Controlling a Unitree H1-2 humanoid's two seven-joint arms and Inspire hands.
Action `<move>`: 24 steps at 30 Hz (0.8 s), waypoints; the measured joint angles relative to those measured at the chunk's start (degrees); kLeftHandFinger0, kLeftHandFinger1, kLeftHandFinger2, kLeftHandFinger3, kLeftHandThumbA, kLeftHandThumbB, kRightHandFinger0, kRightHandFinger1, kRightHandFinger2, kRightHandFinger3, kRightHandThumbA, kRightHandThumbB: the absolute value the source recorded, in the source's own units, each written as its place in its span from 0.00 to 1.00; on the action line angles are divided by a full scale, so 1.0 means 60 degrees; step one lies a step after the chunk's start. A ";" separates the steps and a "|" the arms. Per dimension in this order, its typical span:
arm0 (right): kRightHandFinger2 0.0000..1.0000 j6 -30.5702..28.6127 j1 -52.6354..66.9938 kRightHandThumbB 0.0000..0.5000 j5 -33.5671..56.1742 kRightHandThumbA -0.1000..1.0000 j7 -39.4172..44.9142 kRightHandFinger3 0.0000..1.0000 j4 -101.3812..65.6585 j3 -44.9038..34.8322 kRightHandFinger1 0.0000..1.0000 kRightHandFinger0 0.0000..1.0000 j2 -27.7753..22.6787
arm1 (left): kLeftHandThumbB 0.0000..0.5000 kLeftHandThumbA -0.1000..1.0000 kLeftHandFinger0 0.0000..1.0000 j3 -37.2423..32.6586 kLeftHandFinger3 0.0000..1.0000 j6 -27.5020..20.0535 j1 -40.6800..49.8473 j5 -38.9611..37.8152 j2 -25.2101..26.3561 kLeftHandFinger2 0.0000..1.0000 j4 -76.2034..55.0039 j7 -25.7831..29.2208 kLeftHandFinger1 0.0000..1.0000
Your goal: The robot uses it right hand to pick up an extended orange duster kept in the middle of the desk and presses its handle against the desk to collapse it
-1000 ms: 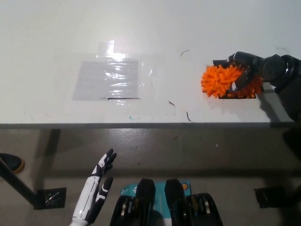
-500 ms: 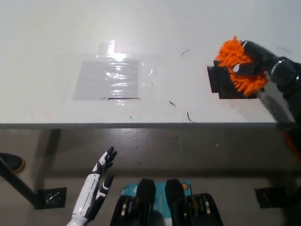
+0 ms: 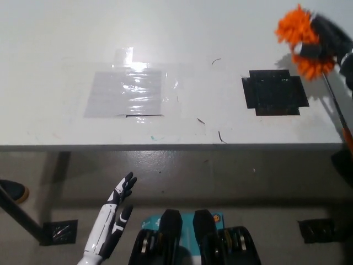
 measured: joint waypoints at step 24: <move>0.58 0.1323 -0.0148 0.17 0.0549 0.00 -0.1117 0.64 -0.5911 -0.2575 0.18 0.00 0.1501 | 0.17 1.00 1.00 0.0018 1.00 0.0006 0.0249 -0.0018 -0.0011 1.00 0.0014 0.0001 1.00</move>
